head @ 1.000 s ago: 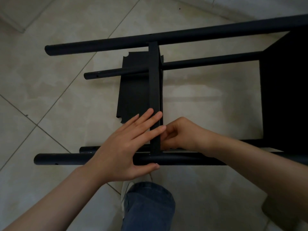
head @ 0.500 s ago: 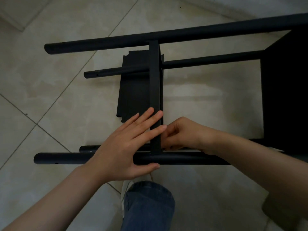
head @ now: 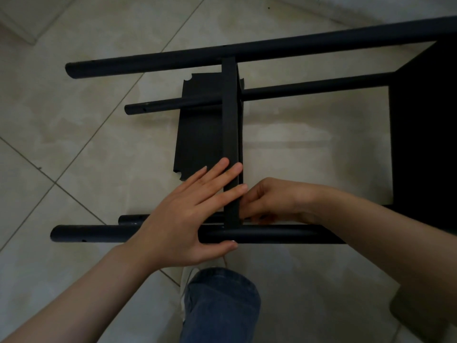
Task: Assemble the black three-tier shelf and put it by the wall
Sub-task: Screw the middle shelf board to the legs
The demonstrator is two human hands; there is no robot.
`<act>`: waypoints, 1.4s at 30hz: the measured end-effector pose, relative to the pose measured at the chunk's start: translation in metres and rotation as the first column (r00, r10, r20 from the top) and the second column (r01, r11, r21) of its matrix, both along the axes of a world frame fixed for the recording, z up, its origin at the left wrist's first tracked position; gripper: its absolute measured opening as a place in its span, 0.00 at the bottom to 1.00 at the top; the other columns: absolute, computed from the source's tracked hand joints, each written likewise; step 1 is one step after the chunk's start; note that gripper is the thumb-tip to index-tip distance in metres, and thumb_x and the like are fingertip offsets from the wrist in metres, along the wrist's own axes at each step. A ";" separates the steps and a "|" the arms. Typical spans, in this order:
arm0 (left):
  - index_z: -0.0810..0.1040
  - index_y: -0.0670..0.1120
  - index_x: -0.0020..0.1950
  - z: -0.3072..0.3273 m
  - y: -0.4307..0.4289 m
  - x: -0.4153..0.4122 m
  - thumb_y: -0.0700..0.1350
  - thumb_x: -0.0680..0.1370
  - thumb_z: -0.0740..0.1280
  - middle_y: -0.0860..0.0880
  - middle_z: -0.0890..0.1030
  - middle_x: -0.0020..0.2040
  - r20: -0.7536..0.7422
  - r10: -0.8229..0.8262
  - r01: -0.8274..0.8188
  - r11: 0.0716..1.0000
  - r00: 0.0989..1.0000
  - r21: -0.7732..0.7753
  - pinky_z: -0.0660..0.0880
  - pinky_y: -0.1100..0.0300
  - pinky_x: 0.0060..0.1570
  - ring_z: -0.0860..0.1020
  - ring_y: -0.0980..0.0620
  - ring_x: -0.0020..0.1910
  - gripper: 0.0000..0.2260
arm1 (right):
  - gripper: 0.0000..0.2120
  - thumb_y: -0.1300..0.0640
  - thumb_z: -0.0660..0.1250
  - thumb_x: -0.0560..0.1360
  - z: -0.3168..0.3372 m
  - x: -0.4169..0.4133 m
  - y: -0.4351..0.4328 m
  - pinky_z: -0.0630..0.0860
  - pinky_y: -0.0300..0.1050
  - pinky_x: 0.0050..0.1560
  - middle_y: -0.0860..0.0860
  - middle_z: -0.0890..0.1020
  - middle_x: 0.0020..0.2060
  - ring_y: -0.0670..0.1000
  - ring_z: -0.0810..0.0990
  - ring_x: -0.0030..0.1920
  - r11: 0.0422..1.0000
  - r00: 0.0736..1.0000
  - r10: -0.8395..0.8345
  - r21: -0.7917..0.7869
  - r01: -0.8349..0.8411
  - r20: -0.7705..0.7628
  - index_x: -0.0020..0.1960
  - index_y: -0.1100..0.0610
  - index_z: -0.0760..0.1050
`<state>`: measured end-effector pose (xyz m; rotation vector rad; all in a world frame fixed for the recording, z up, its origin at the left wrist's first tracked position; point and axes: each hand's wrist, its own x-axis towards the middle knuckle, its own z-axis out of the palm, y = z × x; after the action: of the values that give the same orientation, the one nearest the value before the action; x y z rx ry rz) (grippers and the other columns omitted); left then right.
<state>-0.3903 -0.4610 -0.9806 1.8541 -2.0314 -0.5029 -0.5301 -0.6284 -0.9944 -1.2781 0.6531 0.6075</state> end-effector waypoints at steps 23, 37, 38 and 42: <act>0.64 0.47 0.79 -0.002 0.000 0.001 0.60 0.75 0.72 0.48 0.58 0.82 -0.019 0.001 -0.001 1.000 1.000 -0.005 0.55 0.46 0.79 0.54 0.46 0.82 0.37 | 0.13 0.60 0.70 0.74 -0.007 0.006 0.002 0.74 0.35 0.35 0.48 0.81 0.28 0.43 0.78 0.29 0.997 0.998 0.022 0.076 -0.018 -0.053 0.31 0.53 0.81; 0.64 0.46 0.79 -0.003 0.000 0.001 0.59 0.75 0.73 0.47 0.58 0.82 -0.031 -0.005 0.005 1.000 1.000 -0.006 0.59 0.42 0.78 0.54 0.45 0.82 0.38 | 0.10 0.60 0.71 0.74 -0.009 0.007 0.002 0.73 0.36 0.35 0.46 0.80 0.28 0.42 0.77 0.29 0.995 0.999 0.011 0.101 -0.005 -0.053 0.34 0.53 0.79; 0.64 0.46 0.79 -0.003 0.000 0.001 0.59 0.75 0.73 0.47 0.58 0.82 -0.029 -0.005 0.005 1.000 1.000 -0.006 0.59 0.42 0.78 0.54 0.45 0.82 0.38 | 0.10 0.60 0.71 0.74 -0.009 0.006 0.001 0.73 0.35 0.35 0.46 0.80 0.28 0.42 0.77 0.28 0.995 0.999 0.010 0.103 -0.005 -0.047 0.34 0.54 0.79; 0.64 0.47 0.79 -0.002 0.000 0.001 0.59 0.75 0.73 0.47 0.58 0.82 -0.020 -0.005 0.004 1.000 1.000 -0.011 0.58 0.43 0.78 0.54 0.46 0.82 0.37 | 0.09 0.59 0.72 0.74 -0.005 0.005 -0.005 0.74 0.35 0.36 0.48 0.81 0.30 0.44 0.77 0.30 0.991 0.998 0.037 0.127 -0.031 -0.043 0.35 0.55 0.82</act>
<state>-0.3891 -0.4605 -0.9830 1.8310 -2.0216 -0.5086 -0.5256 -0.6335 -0.9997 -1.1625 0.6217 0.6969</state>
